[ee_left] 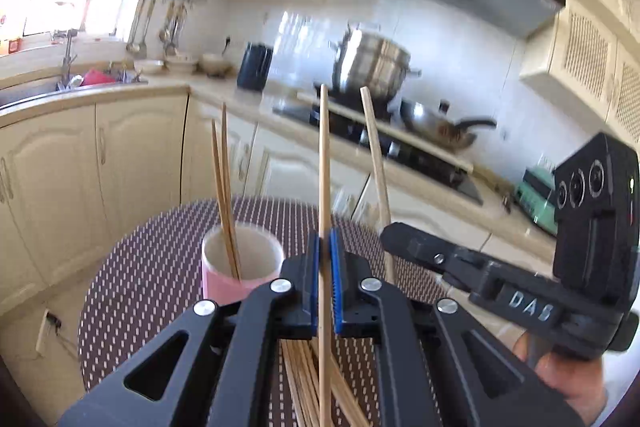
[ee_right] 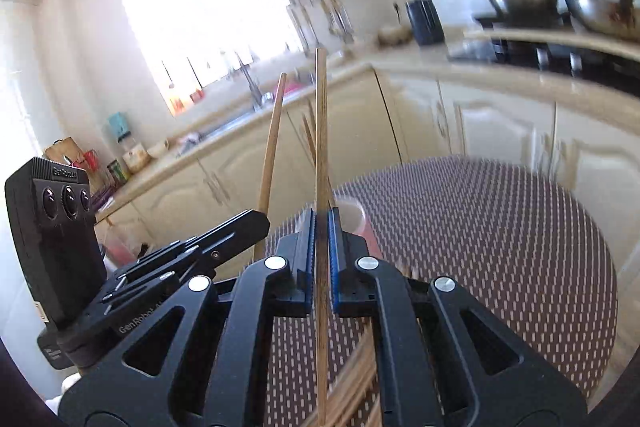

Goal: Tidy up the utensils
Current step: 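Lift both chopsticks upright and carry them over the pink cup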

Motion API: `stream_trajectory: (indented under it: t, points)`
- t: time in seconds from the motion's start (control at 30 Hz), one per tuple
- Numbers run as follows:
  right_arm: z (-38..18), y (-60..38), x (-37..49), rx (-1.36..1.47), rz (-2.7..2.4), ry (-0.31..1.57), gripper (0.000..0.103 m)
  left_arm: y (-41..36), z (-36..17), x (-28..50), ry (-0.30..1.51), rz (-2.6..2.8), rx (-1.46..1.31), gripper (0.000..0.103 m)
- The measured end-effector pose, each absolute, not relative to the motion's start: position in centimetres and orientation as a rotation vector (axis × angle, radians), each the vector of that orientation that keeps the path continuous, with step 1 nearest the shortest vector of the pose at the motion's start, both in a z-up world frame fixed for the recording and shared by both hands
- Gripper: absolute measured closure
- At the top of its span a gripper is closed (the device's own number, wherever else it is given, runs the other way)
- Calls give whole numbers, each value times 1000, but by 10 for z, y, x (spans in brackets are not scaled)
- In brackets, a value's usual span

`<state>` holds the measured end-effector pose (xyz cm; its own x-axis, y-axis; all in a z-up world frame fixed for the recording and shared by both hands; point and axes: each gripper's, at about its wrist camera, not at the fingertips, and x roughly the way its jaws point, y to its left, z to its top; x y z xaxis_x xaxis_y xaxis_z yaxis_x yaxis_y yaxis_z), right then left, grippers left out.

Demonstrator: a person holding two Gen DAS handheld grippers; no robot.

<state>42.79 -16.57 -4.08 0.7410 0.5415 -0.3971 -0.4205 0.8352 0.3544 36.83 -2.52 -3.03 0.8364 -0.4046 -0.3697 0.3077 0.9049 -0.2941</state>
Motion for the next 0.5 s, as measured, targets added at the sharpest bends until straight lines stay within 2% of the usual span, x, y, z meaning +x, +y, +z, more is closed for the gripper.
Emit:
stream_trajectory:
  t: [0.5]
  points:
    - [-21, -131, 479, 293, 504, 203, 97, 9, -15, 428, 208, -246, -323, 97]
